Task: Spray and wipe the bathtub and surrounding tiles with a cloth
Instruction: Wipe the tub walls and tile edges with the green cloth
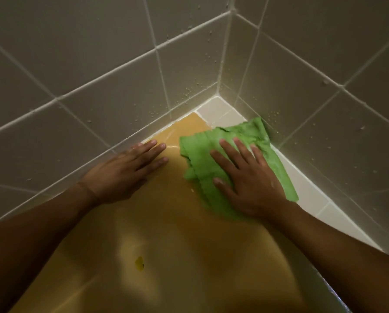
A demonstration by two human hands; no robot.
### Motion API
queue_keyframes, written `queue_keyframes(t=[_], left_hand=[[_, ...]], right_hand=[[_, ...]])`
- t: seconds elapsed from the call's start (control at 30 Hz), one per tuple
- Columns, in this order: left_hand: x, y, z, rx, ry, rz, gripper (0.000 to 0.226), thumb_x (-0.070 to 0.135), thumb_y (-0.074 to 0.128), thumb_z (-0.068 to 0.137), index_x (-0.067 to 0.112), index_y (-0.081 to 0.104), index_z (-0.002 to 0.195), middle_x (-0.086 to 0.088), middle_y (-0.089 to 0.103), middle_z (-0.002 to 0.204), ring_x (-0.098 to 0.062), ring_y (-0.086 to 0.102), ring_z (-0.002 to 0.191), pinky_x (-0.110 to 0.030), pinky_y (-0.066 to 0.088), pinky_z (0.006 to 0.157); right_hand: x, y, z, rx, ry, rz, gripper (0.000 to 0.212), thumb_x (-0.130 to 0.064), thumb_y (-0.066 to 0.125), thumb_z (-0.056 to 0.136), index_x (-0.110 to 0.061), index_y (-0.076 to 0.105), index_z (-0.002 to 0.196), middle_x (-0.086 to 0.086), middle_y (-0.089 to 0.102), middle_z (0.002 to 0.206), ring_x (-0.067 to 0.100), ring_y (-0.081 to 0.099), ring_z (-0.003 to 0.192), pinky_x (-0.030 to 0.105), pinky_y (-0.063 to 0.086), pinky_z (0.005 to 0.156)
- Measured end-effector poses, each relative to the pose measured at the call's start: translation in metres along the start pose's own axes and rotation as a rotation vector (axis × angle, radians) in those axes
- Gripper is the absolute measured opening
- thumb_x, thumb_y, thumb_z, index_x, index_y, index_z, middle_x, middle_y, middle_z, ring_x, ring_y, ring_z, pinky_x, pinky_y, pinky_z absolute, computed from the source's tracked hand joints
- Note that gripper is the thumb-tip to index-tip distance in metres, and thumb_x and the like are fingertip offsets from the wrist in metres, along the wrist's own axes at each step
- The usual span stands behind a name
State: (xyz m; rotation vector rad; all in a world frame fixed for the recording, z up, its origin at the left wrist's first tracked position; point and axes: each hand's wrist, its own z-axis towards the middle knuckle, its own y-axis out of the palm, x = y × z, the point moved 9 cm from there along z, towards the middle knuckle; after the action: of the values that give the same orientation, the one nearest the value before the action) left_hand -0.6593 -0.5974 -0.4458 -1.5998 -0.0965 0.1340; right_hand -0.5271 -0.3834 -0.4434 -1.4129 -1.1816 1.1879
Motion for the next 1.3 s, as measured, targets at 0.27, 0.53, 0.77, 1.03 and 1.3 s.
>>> queue_keyframes(t=[0.27, 0.53, 0.77, 1.03, 1.3], left_hand=[[0.001, -0.004, 0.001, 0.062, 0.006, -0.036, 0.064, 0.02, 0.057, 0.102, 0.014, 0.031, 0.16, -0.011, 0.017, 0.17, -0.034, 0.014, 0.157, -0.056, 0.031, 0.12], [-0.004, 0.002, -0.022, 0.068, -0.082, -0.046, 0.058, 0.022, 0.042, 0.106, 0.018, 0.026, 0.162, -0.004, 0.015, 0.171, -0.024, 0.012, 0.158, -0.048, 0.029, 0.123], [0.002, 0.005, -0.148, 0.003, -0.069, 0.067, 0.055, 0.018, 0.039, 0.103, 0.01, 0.035, 0.158, -0.005, 0.022, 0.169, -0.033, 0.018, 0.156, -0.046, 0.022, 0.124], [0.001, 0.011, -0.218, -0.051, -0.083, 0.138, 0.055, 0.022, 0.039, 0.102, 0.011, 0.039, 0.156, -0.005, 0.028, 0.167, -0.037, 0.023, 0.154, -0.05, 0.022, 0.123], [0.003, 0.014, -0.223, -0.028, -0.057, 0.169, 0.052, 0.023, 0.036, 0.104, 0.012, 0.041, 0.155, -0.005, 0.028, 0.167, -0.038, 0.025, 0.153, -0.052, 0.026, 0.12]], right_hand=[[0.019, -0.008, 0.027, 0.063, 0.341, 0.064, 0.07, -0.071, 0.01, 0.099, -0.038, 0.005, 0.16, -0.002, -0.007, 0.17, 0.025, -0.012, 0.156, 0.054, -0.002, 0.125], [-0.022, -0.003, 0.061, -0.003, 0.002, -0.021, 0.065, -0.068, 0.009, 0.101, -0.042, -0.002, 0.16, -0.008, -0.007, 0.17, 0.022, -0.013, 0.156, 0.053, -0.004, 0.125], [0.016, -0.007, 0.022, 0.093, 0.272, 0.039, 0.065, -0.068, 0.004, 0.101, -0.04, 0.001, 0.16, -0.007, -0.008, 0.17, 0.021, -0.012, 0.156, 0.053, 0.001, 0.125], [-0.018, -0.004, 0.073, 0.034, 0.272, -0.017, 0.076, -0.081, 0.0, 0.092, -0.045, -0.008, 0.158, 0.007, -0.01, 0.169, 0.041, -0.014, 0.153, 0.065, -0.01, 0.119], [-0.018, -0.004, 0.051, 0.053, 0.131, -0.056, 0.071, -0.081, 0.004, 0.093, -0.05, -0.004, 0.157, -0.001, -0.003, 0.17, 0.031, -0.01, 0.156, 0.063, -0.001, 0.122]])
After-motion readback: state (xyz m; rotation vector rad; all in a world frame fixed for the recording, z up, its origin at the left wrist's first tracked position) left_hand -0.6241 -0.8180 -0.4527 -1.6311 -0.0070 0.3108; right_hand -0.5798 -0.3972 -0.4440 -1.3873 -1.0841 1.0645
